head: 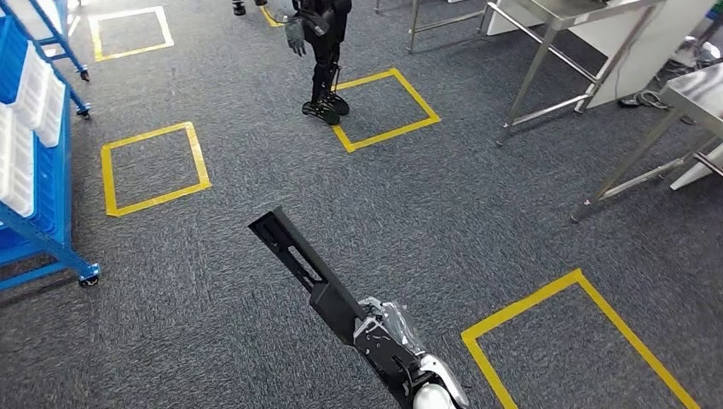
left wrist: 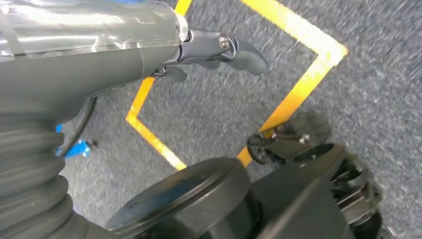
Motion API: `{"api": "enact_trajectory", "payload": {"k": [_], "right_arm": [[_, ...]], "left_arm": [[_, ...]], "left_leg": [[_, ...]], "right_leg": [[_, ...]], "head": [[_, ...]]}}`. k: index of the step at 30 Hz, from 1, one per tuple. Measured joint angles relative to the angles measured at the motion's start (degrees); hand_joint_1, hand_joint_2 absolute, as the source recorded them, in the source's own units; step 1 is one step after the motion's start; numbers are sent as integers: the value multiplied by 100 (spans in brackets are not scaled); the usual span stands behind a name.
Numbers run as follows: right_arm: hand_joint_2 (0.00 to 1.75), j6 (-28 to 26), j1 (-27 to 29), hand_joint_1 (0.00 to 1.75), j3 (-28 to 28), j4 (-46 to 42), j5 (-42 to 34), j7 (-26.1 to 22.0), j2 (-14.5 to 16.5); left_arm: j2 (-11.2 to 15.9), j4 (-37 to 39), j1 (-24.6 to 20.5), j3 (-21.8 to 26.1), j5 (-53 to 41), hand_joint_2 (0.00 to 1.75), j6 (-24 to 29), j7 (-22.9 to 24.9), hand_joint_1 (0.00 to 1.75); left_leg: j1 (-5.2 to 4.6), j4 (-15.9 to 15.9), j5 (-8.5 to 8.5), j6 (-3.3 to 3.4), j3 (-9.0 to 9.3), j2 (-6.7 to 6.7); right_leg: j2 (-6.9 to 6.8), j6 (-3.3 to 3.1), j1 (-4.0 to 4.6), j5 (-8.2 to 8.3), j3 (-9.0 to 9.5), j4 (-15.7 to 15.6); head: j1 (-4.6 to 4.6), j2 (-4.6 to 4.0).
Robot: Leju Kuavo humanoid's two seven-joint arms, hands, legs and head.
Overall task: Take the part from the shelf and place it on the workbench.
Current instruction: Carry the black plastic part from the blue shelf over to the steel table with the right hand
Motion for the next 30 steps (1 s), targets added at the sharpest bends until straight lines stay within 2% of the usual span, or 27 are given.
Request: {"api": "enact_trajectory", "payload": {"k": [2,3,4,5,6,8,9,11,12,14,16,17,18,19,20,21,22,24,25,26,27,28,30], "right_arm": [[175,4,-15,175,-1,28,-9,2,-1],[175,6,-13,175,-1,48,-13,3,-1],[175,9,-10,175,-2,70,-20,4,-2],[175,14,-9,175,-2,93,-29,2,-2],[175,19,-10,175,-2,113,-40,-6,-2],[175,20,-16,175,-2,144,-53,-42,-2],[175,10,-16,175,-3,155,-55,-65,-3],[175,-20,5,175,-4,169,-61,-97,-9],[175,-36,27,175,-4,172,-70,-103,-12],[175,-79,63,175,-5,172,-104,-108,-18],[175,-115,83,175,-7,172,-139,-113,-22],[175,-130,99,175,-7,172,-155,-114,-26],[175,-146,122,175,-7,172,-168,-115,-33],[175,-170,148,175,-7,172,-180,-115,-40],[175,-201,172,175,-7,167,-193,-115,-45],[175,-234,192,175,-7,155,-207,-114,-48],[175,-271,206,175,-7,139,-217,-111,-49],[175,-321,219,175,-8,102,-231,-90,-52],[175,-335,223,175,-9,90,-232,-76,-54],[175,-340,228,175,-9,83,-233,-61,-58],[175,-343,231,175,-9,79,-233,-49,-62],[175,-345,227,175,-9,79,-232,-42,-66],[175,-349,186,175,-9,80,-222,-25,-68]], "left_arm": [[-3,0,24,3,0,175,3,2,0],[-2,0,32,5,0,175,3,3,0],[-3,0,33,7,-1,175,3,4,0],[-7,0,31,8,-1,175,3,6,0],[-13,0,28,9,-5,175,2,11,0],[-28,0,28,9,-30,175,-4,35,0],[-32,0,27,9,-47,175,-9,52,0],[-34,0,18,9,-74,175,-17,86,0],[-34,-1,10,10,-81,175,-17,104,0],[-33,-2,3,12,-92,175,-17,133,0],[-32,-2,6,14,-108,175,-13,154,0],[-31,-2,5,15,-116,175,-9,165,0],[-27,-2,-1,15,-128,175,-5,175,0],[-23,-2,-8,15,-147,175,1,184,0],[-19,-2,-10,14,-170,175,12,179,0],[-16,-2,-7,10,-197,175,34,157,0],[-15,-2,6,2,-221,175,67,117,0],[-14,-2,38,-17,-255,175,142,7,0],[-15,-2,49,-24,-265,175,172,-49,0],[-15,-2,50,-28,-273,175,197,-101,0],[-15,-2,48,-32,-275,175,218,-157,0],[-15,-3,46,-37,-269,175,235,-216,0],[-14,-4,52,-45,-243,175,254,-333,0]], "left_leg": [[-18,2,-8,18,-3,165],[-22,4,-15,19,-2,243],[-23,6,-24,15,2,314],[-23,8,-35,5,13,379],[-26,8,-48,-10,31,436],[-51,12,-82,-60,61,533],[-62,12,-97,-91,74,575],[-69,0,-119,-155,108,666],[-60,19,-147,-189,121,648],[-38,303,-345,-246,23,452],[-26,998,-699,-281,-301,223],[-26,1354,-828,-292,-475,184],[-26,1574,-863,-300,-588,169],[-25,1583,-781,-302,-606,163],[-21,1372,-601,-297,-522,150],[-11,1002,-375,-289,-368,89],[-1,641,-217,-276,-212,-25],[12,188,-111,-231,-19,-217],[3,145,-143,-200,1,-246],[-3,118,-140,-165,10,-208],[1,98,-121,-125,16,-154],[8,70,-103,-83,29,-102],[19,16,-71,-12,50,26]], "right_leg": [[-140,31,-24,-281,-356,711],[-161,43,-36,-294,-440,876],[-179,50,-45,-206,-413,822],[-214,49,-51,-35,-264,542],[-310,34,-46,145,-36,118],[-497,-29,5,343,322,-555],[-545,-64,32,354,391,-700],[-445,-126,51,349,388,-732],[-388,-155,40,359,401,-752],[-278,-226,5,384,435,-795],[-171,-270,-3,389,444,-802],[-109,-280,0,387,444,-798],[-39,-282,4,384,446,-791],[39,-280,4,379,449,-778],[119,-271,-1,371,451,-761],[200,-255,-6,360,450,-739],[275,-231,-4,347,440,-710],[409,-170,-7,342,388,-665],[462,-133,-8,353,363,-662],[515,-95,-18,368,345,-670],[515,-60,-27,370,338,-671],[433,-31,-22,340,321,-632],[125,10,-15,106,133,-241]], "head": [[0,0],[0,0],[-1,0],[0,0],[0,0],[1,0],[0,0],[-1,0],[-2,0],[-2,0],[-2,0],[-2,0],[-2,0],[-2,0],[-2,0],[-2,0],[-2,0],[-1,0],[-1,0],[-1,0],[-1,0],[-1,0],[-1,0]]}}
